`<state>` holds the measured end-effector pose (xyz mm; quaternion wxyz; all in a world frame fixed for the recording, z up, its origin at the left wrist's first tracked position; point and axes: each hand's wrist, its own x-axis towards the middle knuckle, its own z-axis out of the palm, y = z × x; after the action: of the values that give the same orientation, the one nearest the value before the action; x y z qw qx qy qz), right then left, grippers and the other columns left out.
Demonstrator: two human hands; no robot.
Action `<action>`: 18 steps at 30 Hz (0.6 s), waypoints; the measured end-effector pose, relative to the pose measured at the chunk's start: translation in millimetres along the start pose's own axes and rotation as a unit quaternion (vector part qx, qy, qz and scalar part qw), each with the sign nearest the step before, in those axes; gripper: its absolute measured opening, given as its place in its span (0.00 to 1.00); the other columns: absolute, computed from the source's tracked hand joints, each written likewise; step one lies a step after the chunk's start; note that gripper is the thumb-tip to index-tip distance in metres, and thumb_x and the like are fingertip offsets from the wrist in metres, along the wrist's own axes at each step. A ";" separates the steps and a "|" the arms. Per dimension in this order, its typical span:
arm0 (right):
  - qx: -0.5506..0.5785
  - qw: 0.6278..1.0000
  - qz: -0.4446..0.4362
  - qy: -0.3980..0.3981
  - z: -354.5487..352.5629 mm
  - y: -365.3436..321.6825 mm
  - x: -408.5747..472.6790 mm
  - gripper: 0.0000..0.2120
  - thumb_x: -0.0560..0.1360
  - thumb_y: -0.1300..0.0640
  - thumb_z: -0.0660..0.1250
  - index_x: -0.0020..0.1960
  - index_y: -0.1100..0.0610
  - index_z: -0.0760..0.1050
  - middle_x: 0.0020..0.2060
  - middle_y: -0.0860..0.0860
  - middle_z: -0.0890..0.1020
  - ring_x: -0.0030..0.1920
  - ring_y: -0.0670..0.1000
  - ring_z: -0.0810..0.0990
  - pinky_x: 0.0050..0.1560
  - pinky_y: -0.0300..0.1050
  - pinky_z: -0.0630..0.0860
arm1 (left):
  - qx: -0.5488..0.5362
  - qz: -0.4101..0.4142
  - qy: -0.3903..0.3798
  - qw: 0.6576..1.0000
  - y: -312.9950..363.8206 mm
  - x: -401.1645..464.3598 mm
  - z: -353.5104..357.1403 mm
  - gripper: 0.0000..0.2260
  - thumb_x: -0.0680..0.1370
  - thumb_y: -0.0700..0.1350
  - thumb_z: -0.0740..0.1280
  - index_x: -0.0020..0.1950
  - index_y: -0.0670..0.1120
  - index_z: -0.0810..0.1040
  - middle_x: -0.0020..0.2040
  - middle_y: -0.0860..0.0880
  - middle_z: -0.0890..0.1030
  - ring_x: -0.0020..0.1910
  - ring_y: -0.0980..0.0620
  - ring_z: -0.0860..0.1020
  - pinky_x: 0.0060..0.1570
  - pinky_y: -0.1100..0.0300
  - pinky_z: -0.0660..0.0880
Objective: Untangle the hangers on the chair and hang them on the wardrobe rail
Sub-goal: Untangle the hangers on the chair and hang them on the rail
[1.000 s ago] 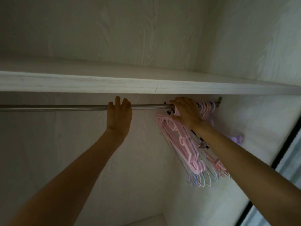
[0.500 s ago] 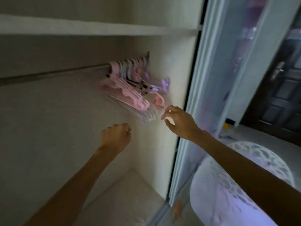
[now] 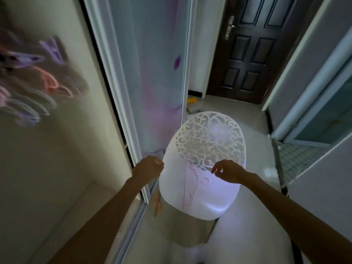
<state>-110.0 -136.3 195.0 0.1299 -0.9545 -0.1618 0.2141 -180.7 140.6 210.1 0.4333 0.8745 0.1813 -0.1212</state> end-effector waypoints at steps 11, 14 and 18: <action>0.050 0.985 0.095 -0.133 130.0 154.4 162.4 0.12 0.78 0.54 0.59 0.60 0.50 0.74 0.61 0.50 0.76 0.61 0.51 0.75 0.59 0.42 0.69 | -0.186 -0.153 -0.001 0.971 -60.7 198.2 205.8 0.11 0.79 0.33 0.58 0.49 0.40 0.79 0.49 0.43 0.80 0.44 0.55 0.82 0.34 0.71 0.76; 0.071 0.978 0.094 -0.171 186.9 169.7 201.3 0.14 0.78 0.56 0.57 0.62 0.52 0.74 0.64 0.52 0.75 0.63 0.53 0.74 0.63 0.45 0.70 | -0.144 -0.188 -0.003 0.972 -96.4 232.7 257.2 0.15 0.79 0.38 0.58 0.63 0.41 0.76 0.61 0.44 0.78 0.61 0.44 0.76 0.61 0.54 0.74; 0.211 0.949 0.156 -0.175 244.7 168.6 249.3 0.17 0.78 0.63 0.56 0.66 0.59 0.71 0.65 0.57 0.73 0.64 0.56 0.73 0.66 0.48 0.69 | -0.082 -0.178 -0.026 0.980 -129.1 262.5 303.5 0.18 0.78 0.42 0.58 0.68 0.42 0.72 0.68 0.44 0.72 0.66 0.44 0.72 0.65 0.55 0.68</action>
<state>35.8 -155.8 -163.9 0.2629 -0.8660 0.0177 0.4249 -14.4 25.1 -159.6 0.4798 0.7863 0.3320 -0.2034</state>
